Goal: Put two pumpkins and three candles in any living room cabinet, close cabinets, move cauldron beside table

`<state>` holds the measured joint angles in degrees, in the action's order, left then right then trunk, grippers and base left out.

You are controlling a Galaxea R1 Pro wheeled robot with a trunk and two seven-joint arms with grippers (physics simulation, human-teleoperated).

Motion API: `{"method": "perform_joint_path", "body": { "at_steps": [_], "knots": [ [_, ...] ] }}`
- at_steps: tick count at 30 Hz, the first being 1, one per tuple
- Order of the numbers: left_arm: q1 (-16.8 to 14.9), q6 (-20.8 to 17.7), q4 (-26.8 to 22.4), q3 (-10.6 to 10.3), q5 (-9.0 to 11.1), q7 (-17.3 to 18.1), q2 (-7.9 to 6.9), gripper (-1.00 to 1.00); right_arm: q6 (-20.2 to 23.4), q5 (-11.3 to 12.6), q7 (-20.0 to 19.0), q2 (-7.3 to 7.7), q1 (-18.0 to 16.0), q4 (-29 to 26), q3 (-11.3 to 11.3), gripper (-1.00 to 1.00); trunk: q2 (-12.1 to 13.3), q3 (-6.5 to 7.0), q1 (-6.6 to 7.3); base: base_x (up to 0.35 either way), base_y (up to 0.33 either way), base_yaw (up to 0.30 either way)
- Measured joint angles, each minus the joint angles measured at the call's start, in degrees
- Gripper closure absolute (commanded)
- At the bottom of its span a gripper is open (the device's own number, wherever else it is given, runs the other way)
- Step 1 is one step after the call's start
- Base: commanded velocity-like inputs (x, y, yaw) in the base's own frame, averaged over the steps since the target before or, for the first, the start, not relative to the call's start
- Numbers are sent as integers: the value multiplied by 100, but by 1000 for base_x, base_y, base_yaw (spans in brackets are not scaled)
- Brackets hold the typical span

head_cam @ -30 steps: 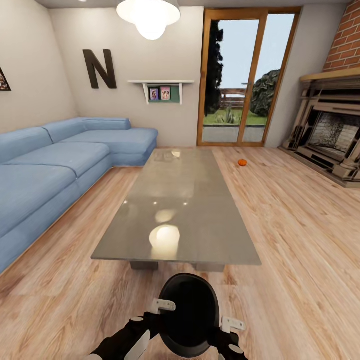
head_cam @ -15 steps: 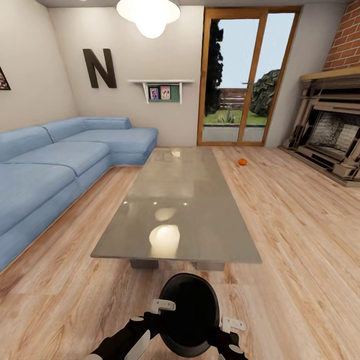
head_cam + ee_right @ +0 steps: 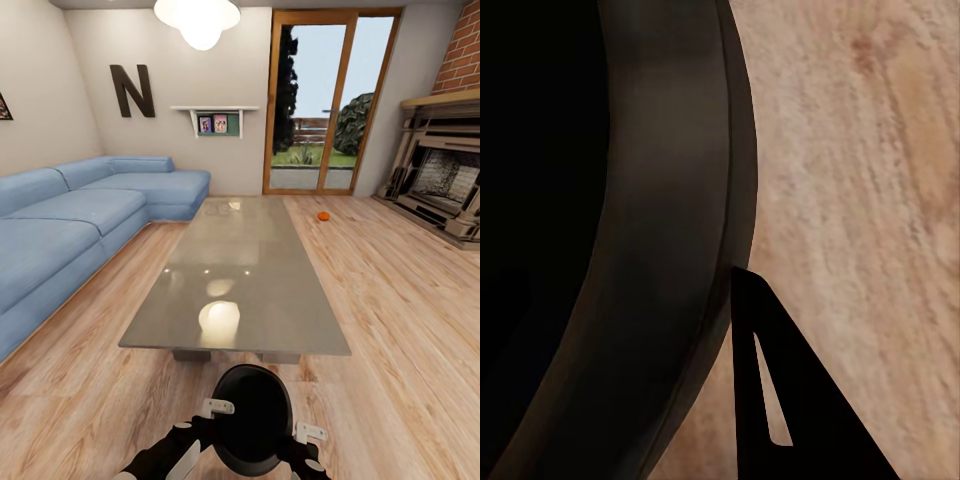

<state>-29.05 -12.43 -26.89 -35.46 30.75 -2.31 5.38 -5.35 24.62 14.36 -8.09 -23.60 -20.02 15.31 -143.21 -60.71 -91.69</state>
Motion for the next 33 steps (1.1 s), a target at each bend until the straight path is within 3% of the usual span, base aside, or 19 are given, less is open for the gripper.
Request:
{"method": "perform_joint_path", "body": {
  "at_steps": [16,27,33],
  "knots": [
    [0,5,0,-5,10,1,-3,100,0,1,1,0,-1,-1,3,100,0,0,0,16,0,0],
    [0,2,-3,5,-7,1,1,100,0,-5,1,0,-1,-3,-3,100,-10,-177,-21,0,0,0],
    [0,1,-6,-1,3,2,-4,100,0,2,3,0,0,-7,3,100,-11,-177,-21,0,0,0]
  ]
}}
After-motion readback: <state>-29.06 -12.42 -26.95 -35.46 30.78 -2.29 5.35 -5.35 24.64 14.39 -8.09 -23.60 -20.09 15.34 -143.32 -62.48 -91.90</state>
